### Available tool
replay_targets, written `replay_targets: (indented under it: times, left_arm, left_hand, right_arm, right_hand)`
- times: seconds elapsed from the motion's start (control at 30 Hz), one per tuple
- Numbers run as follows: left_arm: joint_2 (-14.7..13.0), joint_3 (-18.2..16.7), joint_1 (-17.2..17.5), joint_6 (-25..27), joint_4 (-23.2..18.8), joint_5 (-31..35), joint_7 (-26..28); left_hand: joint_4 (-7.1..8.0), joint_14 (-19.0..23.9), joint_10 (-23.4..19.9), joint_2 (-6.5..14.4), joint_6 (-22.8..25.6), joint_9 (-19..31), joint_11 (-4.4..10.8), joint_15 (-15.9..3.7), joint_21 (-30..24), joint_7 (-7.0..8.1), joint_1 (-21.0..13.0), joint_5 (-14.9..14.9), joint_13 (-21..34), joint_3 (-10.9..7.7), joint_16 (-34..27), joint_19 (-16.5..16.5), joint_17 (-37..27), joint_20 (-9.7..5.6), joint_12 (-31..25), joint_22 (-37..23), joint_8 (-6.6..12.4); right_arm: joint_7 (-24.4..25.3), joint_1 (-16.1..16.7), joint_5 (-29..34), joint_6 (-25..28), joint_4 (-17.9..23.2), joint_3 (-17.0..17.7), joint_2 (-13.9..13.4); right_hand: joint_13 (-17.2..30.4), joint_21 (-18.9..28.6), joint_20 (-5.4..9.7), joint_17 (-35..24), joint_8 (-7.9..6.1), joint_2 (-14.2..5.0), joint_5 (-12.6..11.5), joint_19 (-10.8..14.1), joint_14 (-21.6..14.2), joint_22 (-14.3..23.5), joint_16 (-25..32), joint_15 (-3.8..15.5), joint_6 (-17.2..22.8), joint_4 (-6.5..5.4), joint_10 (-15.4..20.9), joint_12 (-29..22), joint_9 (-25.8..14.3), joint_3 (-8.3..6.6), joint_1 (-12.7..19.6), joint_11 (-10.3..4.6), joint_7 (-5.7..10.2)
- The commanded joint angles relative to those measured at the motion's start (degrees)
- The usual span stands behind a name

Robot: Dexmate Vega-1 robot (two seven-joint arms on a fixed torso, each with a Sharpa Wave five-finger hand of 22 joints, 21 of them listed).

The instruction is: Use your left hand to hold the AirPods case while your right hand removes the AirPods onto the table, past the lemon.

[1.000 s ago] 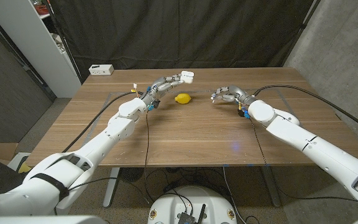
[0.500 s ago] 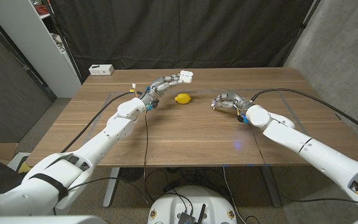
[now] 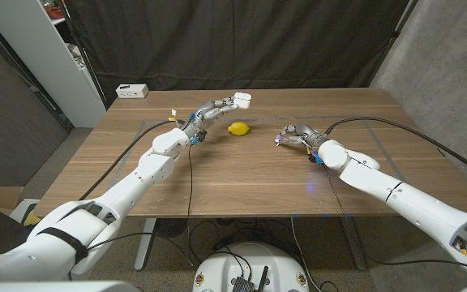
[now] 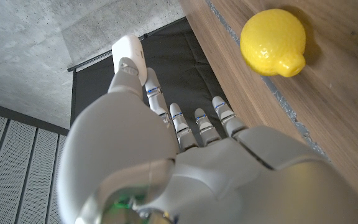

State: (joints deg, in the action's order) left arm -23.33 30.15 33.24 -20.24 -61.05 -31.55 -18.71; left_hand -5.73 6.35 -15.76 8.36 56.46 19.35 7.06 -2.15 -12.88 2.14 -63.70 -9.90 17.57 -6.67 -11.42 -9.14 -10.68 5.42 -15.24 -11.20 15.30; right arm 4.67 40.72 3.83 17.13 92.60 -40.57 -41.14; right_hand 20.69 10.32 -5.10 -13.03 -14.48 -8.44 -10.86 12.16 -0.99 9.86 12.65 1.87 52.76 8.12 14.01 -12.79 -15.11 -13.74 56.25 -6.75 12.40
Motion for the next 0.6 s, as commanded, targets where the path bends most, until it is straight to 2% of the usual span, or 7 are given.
replay_targets:
  times: [0.03,0.2,0.53,0.6]
  left_arm:
    - [-0.22,-0.01,0.44,0.17,-0.76,0.01,0.22]
    - [-0.19,0.01,0.49,0.01,-0.79,0.02,0.17]
    - [-0.94,-0.21,0.99,-0.17,-2.50,0.31,0.64]
    - [-1.20,-0.20,1.20,0.32,-3.13,0.32,0.89]
  left_hand:
    - [-0.82,-0.28,0.07,0.41,3.39,7.81,0.08,-2.26,-0.33,3.34,-0.15,-0.35,0.10,-1.23,0.02,-0.41,0.00,0.00,0.00,-0.01,0.41]
    - [-0.86,-0.28,0.09,0.40,3.38,7.74,-0.02,-2.24,-0.33,3.22,-0.11,-0.34,0.10,-1.27,0.02,-0.40,0.00,0.02,0.01,-0.01,0.35]
    - [-0.96,-0.28,0.01,0.44,3.33,7.93,0.08,-2.22,-0.35,3.34,-0.10,-0.35,0.10,-1.42,0.02,-0.46,0.00,-0.02,-0.02,-0.02,0.40]
    - [-0.96,-0.29,0.02,0.39,3.56,7.87,0.20,-2.21,-0.35,3.25,-0.05,-0.33,0.10,-1.40,0.03,-0.47,0.00,-0.02,-0.02,-0.02,0.45]
  right_arm:
    - [-0.79,-0.01,1.13,0.97,0.37,-0.50,-0.29]
    - [-1.05,-0.01,1.20,1.44,0.95,-0.30,-0.59]
    - [-0.59,0.42,0.95,2.44,2.07,0.53,-0.98]
    - [-0.45,0.63,0.69,2.96,2.52,0.85,-1.06]
  right_hand:
    - [-0.12,0.21,-0.10,0.07,0.53,0.55,-0.35,-0.23,0.60,-0.05,-0.31,1.00,-1.07,-0.11,-0.67,0.33,-0.11,0.13,0.06,0.01,0.07]
    - [-0.27,0.26,-0.09,0.25,1.36,0.62,-0.40,-0.43,0.98,-0.05,-0.41,1.05,-2.42,-0.01,-1.40,0.66,0.21,0.09,0.17,0.27,0.38]
    - [-0.47,0.33,0.19,0.38,1.96,0.53,-0.41,-0.67,1.85,-0.06,-0.60,1.48,-3.26,0.10,-2.66,1.11,0.57,-0.06,0.46,0.48,0.57]
    - [-0.65,0.41,0.19,0.40,3.45,0.79,-0.41,-0.74,1.90,-0.06,-0.42,1.53,-6.43,-0.08,-2.87,1.06,1.11,0.11,0.10,0.47,-0.03]
